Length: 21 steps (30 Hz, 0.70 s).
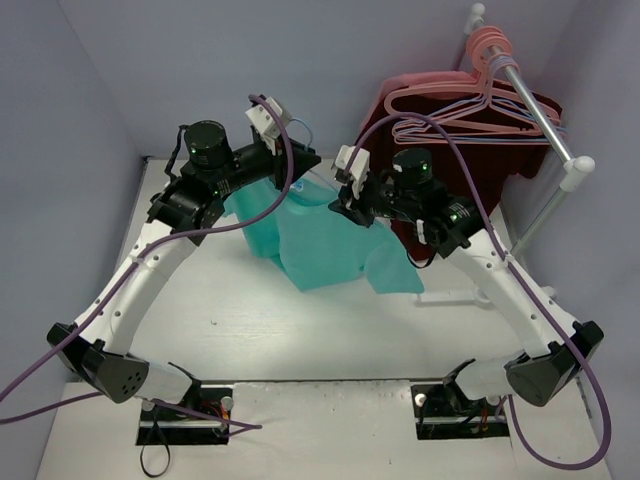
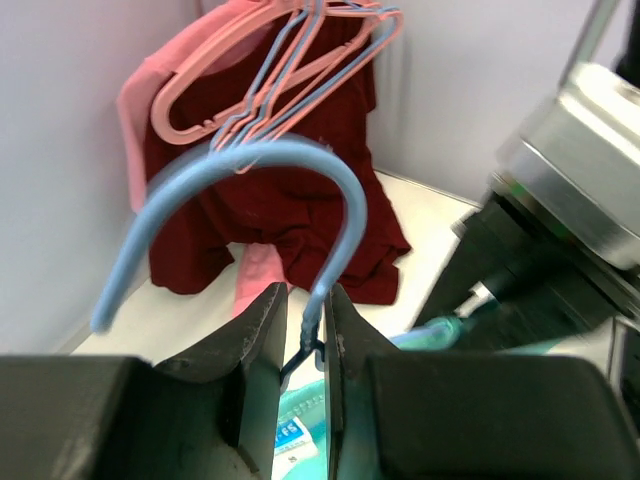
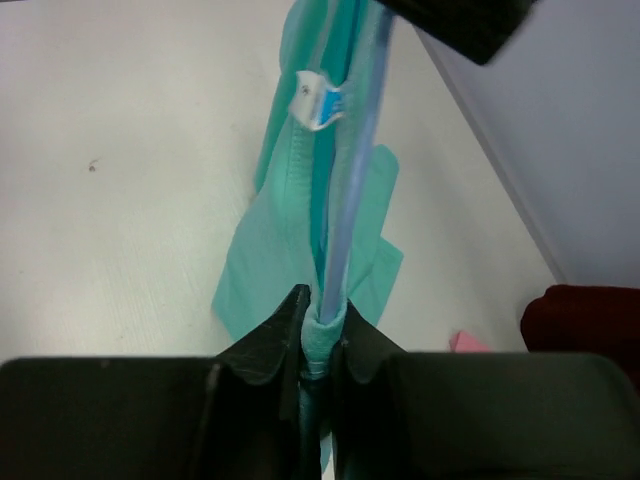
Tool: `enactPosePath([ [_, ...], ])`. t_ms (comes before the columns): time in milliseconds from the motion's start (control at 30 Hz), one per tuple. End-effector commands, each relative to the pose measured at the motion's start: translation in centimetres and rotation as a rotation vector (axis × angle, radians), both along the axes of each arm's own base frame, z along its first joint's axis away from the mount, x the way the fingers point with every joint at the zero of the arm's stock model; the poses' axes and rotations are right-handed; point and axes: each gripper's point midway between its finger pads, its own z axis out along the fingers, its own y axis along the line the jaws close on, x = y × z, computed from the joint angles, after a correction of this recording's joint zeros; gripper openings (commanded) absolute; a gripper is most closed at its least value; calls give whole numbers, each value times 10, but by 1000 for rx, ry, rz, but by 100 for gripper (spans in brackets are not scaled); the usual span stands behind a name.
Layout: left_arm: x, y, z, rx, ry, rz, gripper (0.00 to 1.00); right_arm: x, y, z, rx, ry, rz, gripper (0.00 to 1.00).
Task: Place the t-shirt on the hanger
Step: Place the hanger at the clothesline.
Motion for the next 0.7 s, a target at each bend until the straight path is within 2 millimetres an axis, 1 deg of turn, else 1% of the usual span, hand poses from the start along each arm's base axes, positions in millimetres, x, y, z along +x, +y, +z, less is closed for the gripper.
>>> enactPosePath([
  [0,-14,1,42,-72,-133,-40,0,-4,-3,32,74,-69,-8,0],
  [33,-12,2,39,-70,-121,-27,8,-3,-5,34,79,-68,-25,0],
  [67,-8,4,35,-67,-104,-4,27,-1,-8,37,84,-67,-53,0],
  [100,-6,5,35,-71,-97,15,42,-1,-10,39,92,-64,-66,0],
  [133,-4,10,34,-75,-85,44,54,3,-17,42,98,-66,-120,0],
  [167,4,18,34,-80,-74,120,66,6,-22,44,102,-66,-161,0],
  [233,9,32,32,-88,-38,210,72,10,-35,42,105,-59,-250,0],
  [267,14,39,29,-84,-24,264,73,10,-37,42,107,-59,-260,0],
  [300,16,54,29,-93,-8,346,75,10,-48,41,119,-46,-330,0],
  [367,16,73,25,-89,10,446,75,9,-60,40,129,-46,-395,0],
  [433,13,92,24,-94,18,530,75,3,-70,41,147,-45,-432,0],
  [467,11,98,20,-94,28,557,75,1,-75,43,157,-49,-450,0],
  [500,11,100,14,-86,38,565,75,1,-78,43,158,-49,-467,0],
  [533,7,107,14,-94,42,590,75,-2,-84,46,168,-54,-485,0],
  [600,-5,117,8,-112,55,611,75,-6,-99,52,192,-71,-554,0],
  [633,-5,122,4,-115,65,639,75,-8,-109,56,200,-84,-593,0],
  [667,-9,125,4,-120,69,644,75,-8,-117,58,209,-92,-632,0],
])
